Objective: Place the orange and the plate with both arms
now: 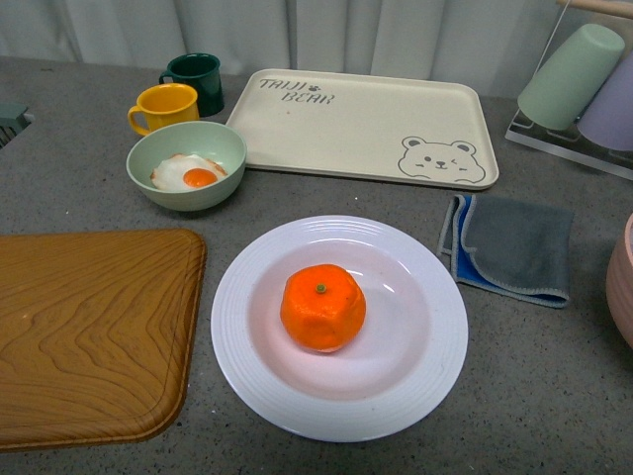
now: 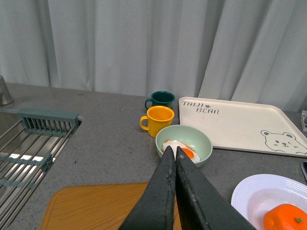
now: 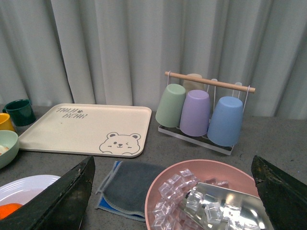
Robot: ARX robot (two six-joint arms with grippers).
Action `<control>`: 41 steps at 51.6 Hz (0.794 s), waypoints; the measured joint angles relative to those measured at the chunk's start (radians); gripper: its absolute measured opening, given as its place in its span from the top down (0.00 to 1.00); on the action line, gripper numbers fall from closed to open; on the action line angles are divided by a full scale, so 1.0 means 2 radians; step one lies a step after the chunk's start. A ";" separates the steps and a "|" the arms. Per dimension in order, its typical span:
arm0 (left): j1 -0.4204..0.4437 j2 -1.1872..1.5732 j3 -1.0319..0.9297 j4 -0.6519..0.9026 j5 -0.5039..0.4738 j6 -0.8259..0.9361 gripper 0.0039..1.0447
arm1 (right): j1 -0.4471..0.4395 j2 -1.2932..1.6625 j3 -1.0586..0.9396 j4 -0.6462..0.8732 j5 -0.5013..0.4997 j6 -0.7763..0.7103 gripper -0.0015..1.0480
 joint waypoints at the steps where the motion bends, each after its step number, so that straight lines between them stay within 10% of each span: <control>1: 0.000 -0.003 0.000 -0.003 0.000 0.000 0.97 | 0.000 0.000 0.000 0.000 0.000 0.000 0.09; 35: 0.000 -0.128 0.000 -0.132 0.000 0.000 0.96 | 0.000 0.000 0.000 0.000 0.000 0.000 0.09; 41: 0.000 -0.128 0.000 -0.132 0.000 0.000 0.79 | 0.000 0.000 0.000 0.000 0.000 0.000 0.09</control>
